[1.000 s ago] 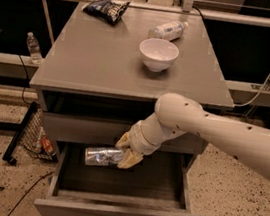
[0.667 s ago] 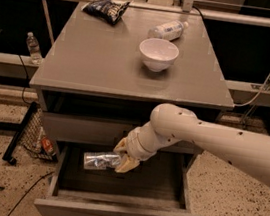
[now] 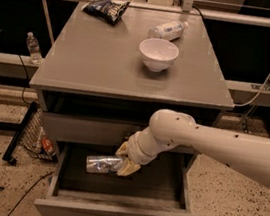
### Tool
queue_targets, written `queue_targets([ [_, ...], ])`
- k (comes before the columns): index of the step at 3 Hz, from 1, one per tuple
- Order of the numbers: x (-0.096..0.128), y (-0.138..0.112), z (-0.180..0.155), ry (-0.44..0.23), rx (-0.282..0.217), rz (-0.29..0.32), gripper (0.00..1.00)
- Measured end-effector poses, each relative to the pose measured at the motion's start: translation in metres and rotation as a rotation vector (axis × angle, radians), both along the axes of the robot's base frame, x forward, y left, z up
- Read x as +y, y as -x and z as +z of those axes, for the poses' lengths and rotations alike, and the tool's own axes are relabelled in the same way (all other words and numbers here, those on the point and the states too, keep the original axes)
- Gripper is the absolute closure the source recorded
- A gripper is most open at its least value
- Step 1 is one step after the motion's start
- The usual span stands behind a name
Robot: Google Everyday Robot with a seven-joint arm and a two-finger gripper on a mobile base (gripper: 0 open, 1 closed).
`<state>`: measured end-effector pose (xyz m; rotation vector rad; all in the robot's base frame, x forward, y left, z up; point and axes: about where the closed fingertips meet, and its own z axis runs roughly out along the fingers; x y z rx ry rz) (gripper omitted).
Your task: Place redbull can into middle drawer
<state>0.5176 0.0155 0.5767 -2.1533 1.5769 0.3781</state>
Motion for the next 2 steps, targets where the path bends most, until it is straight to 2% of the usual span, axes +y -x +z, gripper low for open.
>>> queue_targets([
  [2, -0.004, -0.003, -0.035, -0.016, -0.016, -0.012, 1.0],
])
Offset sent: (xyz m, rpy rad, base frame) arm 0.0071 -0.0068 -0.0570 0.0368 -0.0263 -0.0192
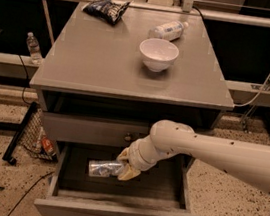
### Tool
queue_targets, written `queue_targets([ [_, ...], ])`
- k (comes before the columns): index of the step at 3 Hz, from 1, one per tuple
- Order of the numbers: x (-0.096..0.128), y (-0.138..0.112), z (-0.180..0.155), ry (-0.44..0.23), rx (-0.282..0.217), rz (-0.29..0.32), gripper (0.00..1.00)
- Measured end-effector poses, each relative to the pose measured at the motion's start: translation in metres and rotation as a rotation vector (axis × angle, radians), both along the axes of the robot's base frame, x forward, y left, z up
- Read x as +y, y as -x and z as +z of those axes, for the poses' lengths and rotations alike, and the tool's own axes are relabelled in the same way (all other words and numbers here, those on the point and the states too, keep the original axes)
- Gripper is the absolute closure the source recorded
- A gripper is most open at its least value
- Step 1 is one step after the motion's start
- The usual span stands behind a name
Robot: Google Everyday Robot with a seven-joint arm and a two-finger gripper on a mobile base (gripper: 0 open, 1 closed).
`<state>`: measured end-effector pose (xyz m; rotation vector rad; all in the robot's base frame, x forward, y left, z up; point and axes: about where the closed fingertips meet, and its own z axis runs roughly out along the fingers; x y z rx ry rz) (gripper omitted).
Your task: Place redbull can into middle drawer
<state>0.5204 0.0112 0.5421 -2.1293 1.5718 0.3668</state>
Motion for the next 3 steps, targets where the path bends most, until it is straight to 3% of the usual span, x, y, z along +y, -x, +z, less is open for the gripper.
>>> queue_targets([
  [3, -0.001, -0.001, -0.053, -0.022, 0.017, -0.017, 1.0],
])
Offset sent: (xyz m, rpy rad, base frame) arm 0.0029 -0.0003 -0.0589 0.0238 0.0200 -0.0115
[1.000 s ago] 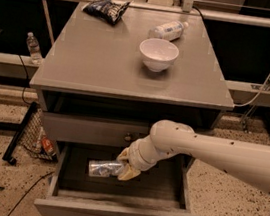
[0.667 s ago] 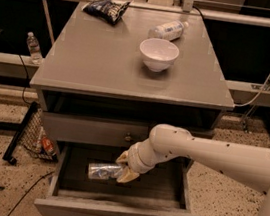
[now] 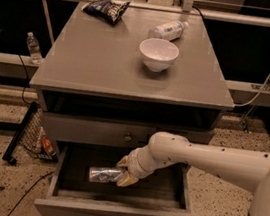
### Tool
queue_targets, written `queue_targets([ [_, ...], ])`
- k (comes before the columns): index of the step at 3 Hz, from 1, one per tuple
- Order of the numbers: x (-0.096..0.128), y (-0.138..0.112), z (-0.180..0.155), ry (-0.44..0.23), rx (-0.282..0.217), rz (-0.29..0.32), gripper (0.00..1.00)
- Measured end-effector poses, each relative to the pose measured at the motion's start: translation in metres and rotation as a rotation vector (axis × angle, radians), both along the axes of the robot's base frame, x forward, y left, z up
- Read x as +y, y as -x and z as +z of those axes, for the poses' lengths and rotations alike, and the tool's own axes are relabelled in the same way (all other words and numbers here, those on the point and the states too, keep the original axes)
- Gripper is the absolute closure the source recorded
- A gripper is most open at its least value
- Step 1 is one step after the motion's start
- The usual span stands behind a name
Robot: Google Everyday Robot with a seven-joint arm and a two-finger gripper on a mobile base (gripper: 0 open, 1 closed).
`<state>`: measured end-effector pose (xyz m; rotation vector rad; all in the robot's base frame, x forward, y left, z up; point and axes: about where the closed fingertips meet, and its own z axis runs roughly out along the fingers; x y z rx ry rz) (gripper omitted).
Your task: Place redbull can into middle drawer
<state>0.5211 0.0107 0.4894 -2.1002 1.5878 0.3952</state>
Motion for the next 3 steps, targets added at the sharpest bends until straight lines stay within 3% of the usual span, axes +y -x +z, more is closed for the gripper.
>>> queue_targets([
  [3, -0.001, -0.003, -0.037, 0.004, 0.003, -0.055, 1.0],
])
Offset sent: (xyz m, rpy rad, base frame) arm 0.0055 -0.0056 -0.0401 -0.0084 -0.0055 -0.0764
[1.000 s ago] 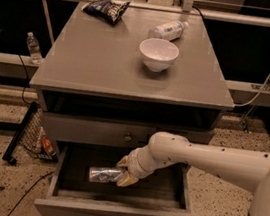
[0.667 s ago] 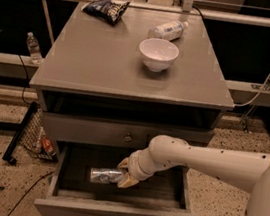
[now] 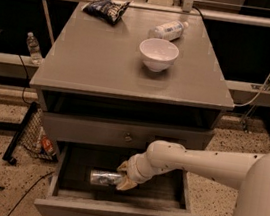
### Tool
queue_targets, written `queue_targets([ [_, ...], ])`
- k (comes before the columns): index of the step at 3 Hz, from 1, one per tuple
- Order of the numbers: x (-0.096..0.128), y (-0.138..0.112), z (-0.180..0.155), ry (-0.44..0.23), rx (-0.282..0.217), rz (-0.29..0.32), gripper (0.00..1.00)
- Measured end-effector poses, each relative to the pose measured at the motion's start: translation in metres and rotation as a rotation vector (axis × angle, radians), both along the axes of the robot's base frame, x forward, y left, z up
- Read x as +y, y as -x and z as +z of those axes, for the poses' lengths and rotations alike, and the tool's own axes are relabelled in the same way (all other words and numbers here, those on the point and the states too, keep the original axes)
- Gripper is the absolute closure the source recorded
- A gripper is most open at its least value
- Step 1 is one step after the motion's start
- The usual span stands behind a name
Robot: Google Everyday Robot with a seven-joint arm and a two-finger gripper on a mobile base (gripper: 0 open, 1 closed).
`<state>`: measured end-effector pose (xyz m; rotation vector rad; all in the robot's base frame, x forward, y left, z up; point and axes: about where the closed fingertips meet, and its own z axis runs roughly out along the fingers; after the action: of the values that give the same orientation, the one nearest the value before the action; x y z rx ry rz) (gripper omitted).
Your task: Place redbull can into middle drawer
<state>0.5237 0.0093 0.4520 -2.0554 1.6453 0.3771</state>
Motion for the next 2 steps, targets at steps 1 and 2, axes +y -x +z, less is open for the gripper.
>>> queue_targets([
  [1, 0.0233, -0.0152, -0.049, -0.037, 0.014, 0.022, 1.0],
  [2, 0.0266, -0.0196, -0.0523, -0.039, 0.013, 0.028, 1.0],
])
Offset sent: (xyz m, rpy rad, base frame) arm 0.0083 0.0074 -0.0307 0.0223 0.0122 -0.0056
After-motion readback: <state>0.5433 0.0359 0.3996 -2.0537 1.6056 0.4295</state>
